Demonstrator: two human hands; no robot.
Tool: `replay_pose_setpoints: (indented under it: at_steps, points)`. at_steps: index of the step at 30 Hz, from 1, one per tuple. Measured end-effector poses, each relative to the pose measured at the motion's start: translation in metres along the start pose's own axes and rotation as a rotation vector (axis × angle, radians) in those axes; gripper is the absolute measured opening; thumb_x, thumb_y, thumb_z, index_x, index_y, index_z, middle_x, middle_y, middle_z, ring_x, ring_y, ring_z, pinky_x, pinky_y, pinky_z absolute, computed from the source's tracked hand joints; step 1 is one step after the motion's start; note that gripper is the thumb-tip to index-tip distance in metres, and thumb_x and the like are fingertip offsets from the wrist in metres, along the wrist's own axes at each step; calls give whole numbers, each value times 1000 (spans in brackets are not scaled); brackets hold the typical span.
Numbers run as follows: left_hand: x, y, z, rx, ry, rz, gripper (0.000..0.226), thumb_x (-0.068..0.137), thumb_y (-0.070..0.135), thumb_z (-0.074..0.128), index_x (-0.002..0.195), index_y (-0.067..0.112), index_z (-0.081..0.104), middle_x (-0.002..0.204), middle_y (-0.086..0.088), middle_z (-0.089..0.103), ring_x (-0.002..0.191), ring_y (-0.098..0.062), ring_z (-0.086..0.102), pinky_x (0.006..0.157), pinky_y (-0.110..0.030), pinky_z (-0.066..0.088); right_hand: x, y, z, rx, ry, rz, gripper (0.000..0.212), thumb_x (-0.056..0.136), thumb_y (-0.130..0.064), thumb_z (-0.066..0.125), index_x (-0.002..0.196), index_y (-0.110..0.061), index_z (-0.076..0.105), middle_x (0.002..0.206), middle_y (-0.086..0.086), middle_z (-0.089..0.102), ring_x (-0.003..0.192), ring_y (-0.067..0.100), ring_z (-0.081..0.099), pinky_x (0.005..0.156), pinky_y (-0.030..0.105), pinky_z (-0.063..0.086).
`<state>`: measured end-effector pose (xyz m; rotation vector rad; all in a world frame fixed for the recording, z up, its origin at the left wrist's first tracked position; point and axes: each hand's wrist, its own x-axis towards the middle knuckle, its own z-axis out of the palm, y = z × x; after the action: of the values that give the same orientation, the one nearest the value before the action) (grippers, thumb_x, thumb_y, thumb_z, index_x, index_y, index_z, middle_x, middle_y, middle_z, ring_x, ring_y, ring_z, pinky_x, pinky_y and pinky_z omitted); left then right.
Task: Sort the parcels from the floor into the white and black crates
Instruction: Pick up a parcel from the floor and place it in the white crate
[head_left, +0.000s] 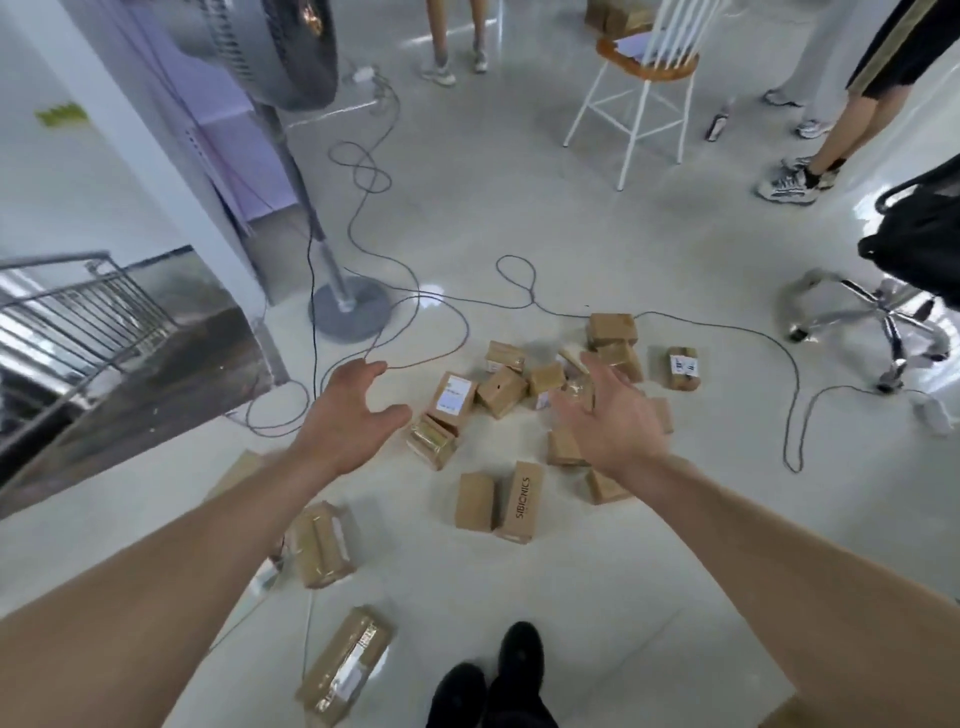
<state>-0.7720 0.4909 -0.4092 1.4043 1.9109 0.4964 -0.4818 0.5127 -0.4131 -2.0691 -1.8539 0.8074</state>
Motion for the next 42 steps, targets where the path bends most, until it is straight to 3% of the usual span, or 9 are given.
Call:
replay_pose_setpoints:
  at_steps: [3, 7, 12, 20, 25, 32, 36, 40, 42]
  points:
    - [8, -9, -12, 18, 53, -60, 75, 82, 42, 69, 150, 22, 43, 160, 3, 33, 142, -20, 39, 105, -29, 30, 26, -12, 8, 16, -54, -65, 62, 96, -56, 53, 148, -24, 42, 146, 5, 52, 130, 33, 52, 88, 41, 43]
    - [8, -20, -24, 0, 100, -140, 88, 67, 52, 59, 150, 23, 45, 161, 1, 33, 144, -21, 37, 115, -36, 31, 54, -28, 19, -36, -124, -131, 73, 97, -56, 53, 159, -26, 29, 158, 2, 42, 137, 31, 47, 103, 46, 44]
    - [9, -53, -35, 9, 171, -185, 71, 87, 34, 71, 151, 20, 44, 162, -1, 31, 143, -22, 39, 114, -37, 32, 73, -55, 41, -81, -197, -183, 73, 97, -59, 50, 159, -27, 27, 161, 1, 38, 139, 32, 46, 103, 45, 44]
    - [8, -139, -61, -48, 211, -326, 70, 89, 36, 71, 151, 21, 42, 161, -1, 30, 144, -25, 37, 117, -40, 32, 86, -112, 106, -153, -291, -251, 75, 96, -60, 52, 160, -31, 26, 161, -4, 37, 143, 28, 39, 104, 42, 40]
    - [5, -203, -71, -134, 209, -417, 66, 91, 33, 67, 151, 19, 42, 160, 2, 30, 135, -25, 46, 104, -32, 36, 88, -146, 158, -215, -369, -275, 76, 94, -63, 49, 159, -32, 25, 162, -3, 37, 142, 28, 42, 107, 46, 41]
    - [-7, -299, -66, -226, 210, -589, 66, 89, 35, 70, 149, 22, 45, 159, 1, 33, 136, -21, 45, 104, -29, 32, 93, -192, 265, -247, -495, -365, 72, 99, -52, 54, 161, -25, 28, 162, -5, 36, 145, 19, 38, 107, 37, 35]
    - [-8, -347, -36, -294, 170, -695, 82, 73, 50, 64, 148, 20, 47, 158, -1, 35, 137, -24, 46, 109, -35, 35, 98, -197, 338, -291, -602, -436, 76, 96, -57, 53, 161, -26, 27, 164, -6, 33, 148, 19, 33, 118, 41, 32]
    - [8, -404, 15, -330, 169, -763, 68, 89, 34, 68, 151, 23, 42, 160, 2, 30, 124, -19, 50, 96, -27, 32, 113, -186, 425, -386, -716, -507, 77, 97, -57, 52, 161, -26, 24, 165, -5, 29, 149, 21, 31, 119, 46, 32]
    - [24, -435, 44, -346, 185, -791, 68, 89, 34, 67, 152, 23, 41, 161, 3, 29, 132, -21, 47, 98, -27, 32, 124, -177, 475, -431, -761, -552, 77, 97, -58, 50, 161, -26, 23, 167, -4, 27, 151, 21, 28, 119, 45, 31]
